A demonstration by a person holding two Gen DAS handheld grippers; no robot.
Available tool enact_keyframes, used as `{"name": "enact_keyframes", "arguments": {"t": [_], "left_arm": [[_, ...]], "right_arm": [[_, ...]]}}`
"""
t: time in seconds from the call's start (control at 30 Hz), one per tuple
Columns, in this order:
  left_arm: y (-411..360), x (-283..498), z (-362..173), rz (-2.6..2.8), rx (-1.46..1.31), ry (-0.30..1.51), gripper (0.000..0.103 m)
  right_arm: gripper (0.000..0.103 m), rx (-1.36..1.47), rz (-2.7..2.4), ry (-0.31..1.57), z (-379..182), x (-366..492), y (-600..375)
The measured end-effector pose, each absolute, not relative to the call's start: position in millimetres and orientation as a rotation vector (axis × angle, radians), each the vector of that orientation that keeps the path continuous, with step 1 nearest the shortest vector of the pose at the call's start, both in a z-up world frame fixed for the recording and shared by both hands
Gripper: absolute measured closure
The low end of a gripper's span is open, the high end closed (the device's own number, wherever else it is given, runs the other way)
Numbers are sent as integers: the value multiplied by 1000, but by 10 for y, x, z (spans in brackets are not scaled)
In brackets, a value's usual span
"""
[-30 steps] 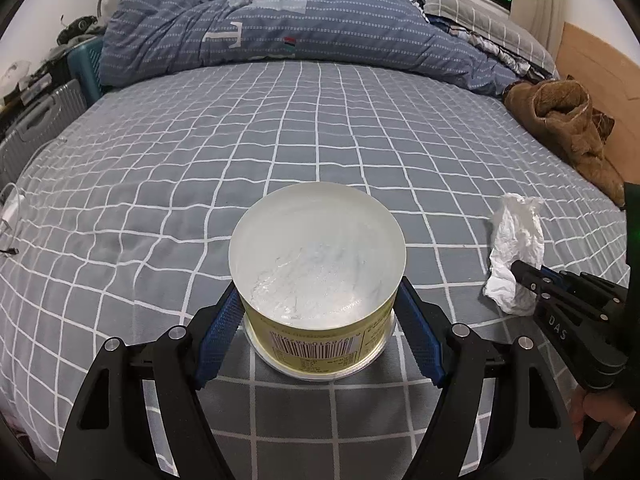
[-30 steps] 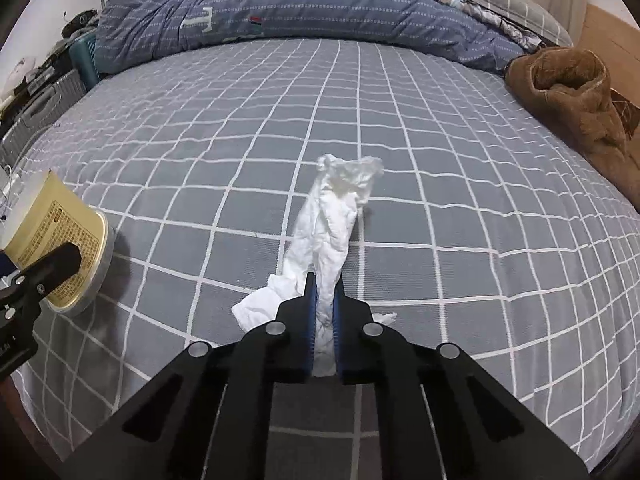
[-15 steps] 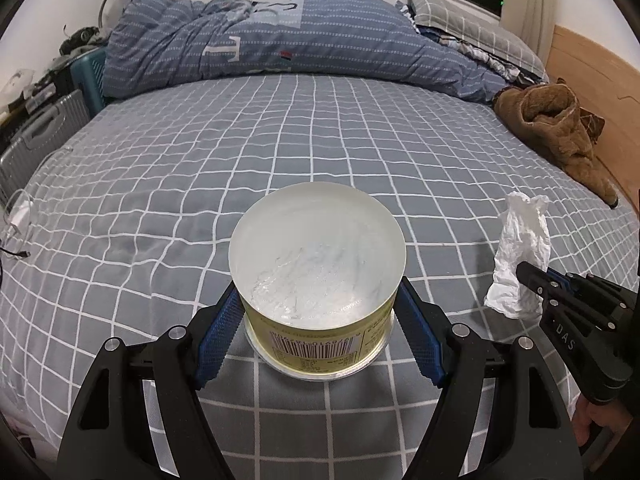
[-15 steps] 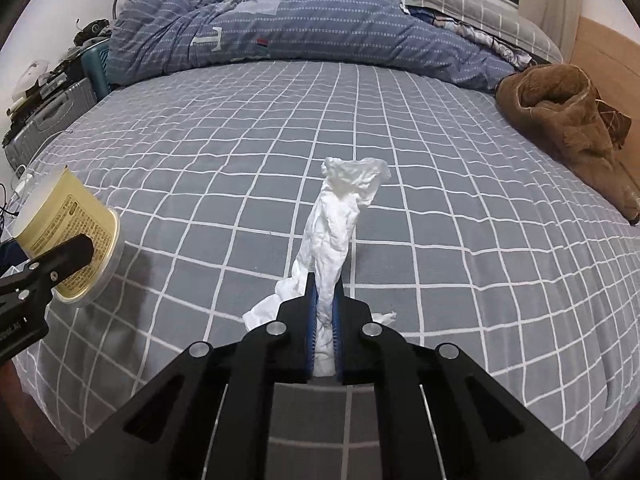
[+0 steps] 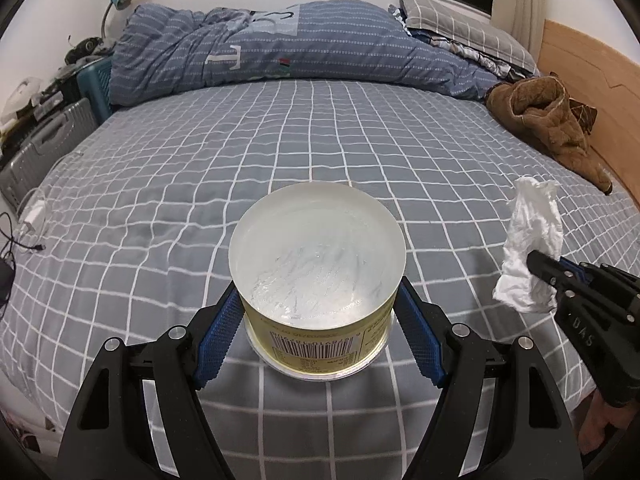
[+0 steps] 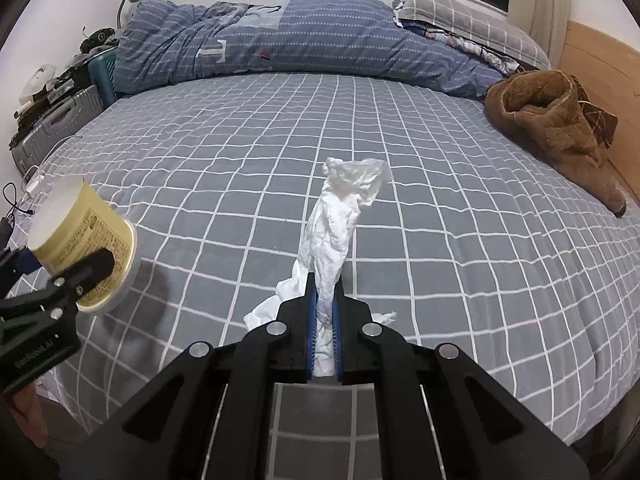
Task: Collect trash
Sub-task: 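Lift the tub and tissue and carry both down to the floor bin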
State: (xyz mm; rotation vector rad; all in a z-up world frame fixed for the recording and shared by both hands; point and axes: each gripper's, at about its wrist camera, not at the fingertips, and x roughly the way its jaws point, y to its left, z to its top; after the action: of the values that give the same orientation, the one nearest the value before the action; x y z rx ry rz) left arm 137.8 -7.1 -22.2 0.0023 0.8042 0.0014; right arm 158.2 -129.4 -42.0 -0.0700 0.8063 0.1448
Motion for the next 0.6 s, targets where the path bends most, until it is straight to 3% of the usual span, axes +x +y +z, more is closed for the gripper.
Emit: {"name": "enact_keyframes", "arguments": {"t": [0.6], "left_arm": [[-110, 600, -138, -8, -16, 784, 29]], "right_arm": [[97, -51, 140, 766, -175, 748, -1323]]}}
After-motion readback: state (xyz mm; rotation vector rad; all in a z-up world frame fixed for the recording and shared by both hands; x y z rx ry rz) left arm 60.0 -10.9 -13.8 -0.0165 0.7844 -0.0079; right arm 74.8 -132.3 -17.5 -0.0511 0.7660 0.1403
